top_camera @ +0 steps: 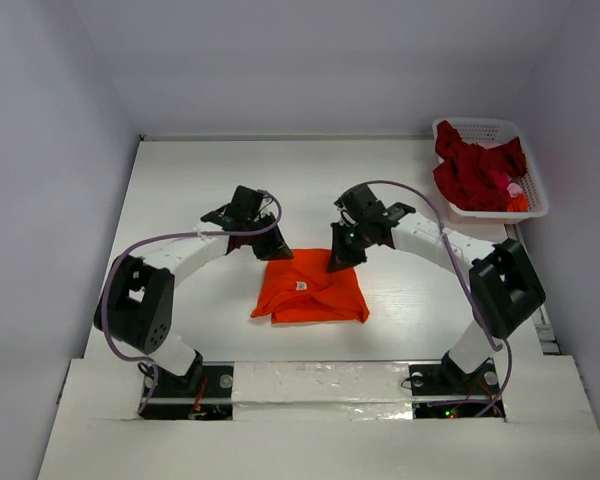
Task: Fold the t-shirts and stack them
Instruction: Fold the tshirt
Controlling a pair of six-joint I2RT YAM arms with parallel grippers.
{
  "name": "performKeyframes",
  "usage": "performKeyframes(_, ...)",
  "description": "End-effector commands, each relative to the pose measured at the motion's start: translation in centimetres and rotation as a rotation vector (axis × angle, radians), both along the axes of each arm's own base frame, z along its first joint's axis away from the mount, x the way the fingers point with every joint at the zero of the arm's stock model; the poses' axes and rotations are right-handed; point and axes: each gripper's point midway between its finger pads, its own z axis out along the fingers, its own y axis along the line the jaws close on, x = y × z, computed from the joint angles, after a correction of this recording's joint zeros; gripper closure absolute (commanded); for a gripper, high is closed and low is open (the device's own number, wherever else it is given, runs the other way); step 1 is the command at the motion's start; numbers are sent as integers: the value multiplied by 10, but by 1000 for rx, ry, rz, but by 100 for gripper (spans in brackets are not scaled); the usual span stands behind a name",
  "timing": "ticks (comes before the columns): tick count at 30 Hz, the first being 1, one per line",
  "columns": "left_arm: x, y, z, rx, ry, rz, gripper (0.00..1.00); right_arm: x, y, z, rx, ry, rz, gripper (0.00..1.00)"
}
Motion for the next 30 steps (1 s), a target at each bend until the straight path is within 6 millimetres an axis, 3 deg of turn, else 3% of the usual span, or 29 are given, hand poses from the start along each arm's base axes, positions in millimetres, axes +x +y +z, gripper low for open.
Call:
performKeyframes(1,11,-18,4,-31,-33,-22,100,7,23,21,61,-73,22,100)
performKeyframes(7,5,-19,-27,-12,8,-33,100,-8,25,21,57,-62,13,100)
performKeyframes(14,-7,-20,-58,-3,70,-40,100,-48,26,14,29,-40,36,100)
performKeyframes(15,-7,-20,-59,-5,67,-37,100,-58,21,6,15,-18,36,100)
performKeyframes(16,-9,-19,-62,-2,75,-34,100,-61,17,12,27,-23,16,100)
performKeyframes(19,-9,-18,-68,3,83,-30,100,-88,6,-1,-2,13,12,100)
performKeyframes(21,-8,-20,-72,1,93,-31,100,-102,-2,1,6,15,7,100)
performKeyframes(22,-6,-21,-71,-3,90,-34,100,-115,-9,-9,-12,42,-4,100)
performKeyframes(26,-3,-28,-70,-7,93,-48,100,-137,-28,-2,-1,46,-43,100)
performKeyframes(27,-1,-29,-67,-10,90,-47,100,-138,-33,10,16,19,-50,100)
performKeyframes(29,1,-34,-63,-9,76,-58,100,-125,-30,36,46,-61,-70,100)
performKeyframes(30,1,-34,-62,-7,79,-56,100,-120,-29,39,34,-74,-69,100)
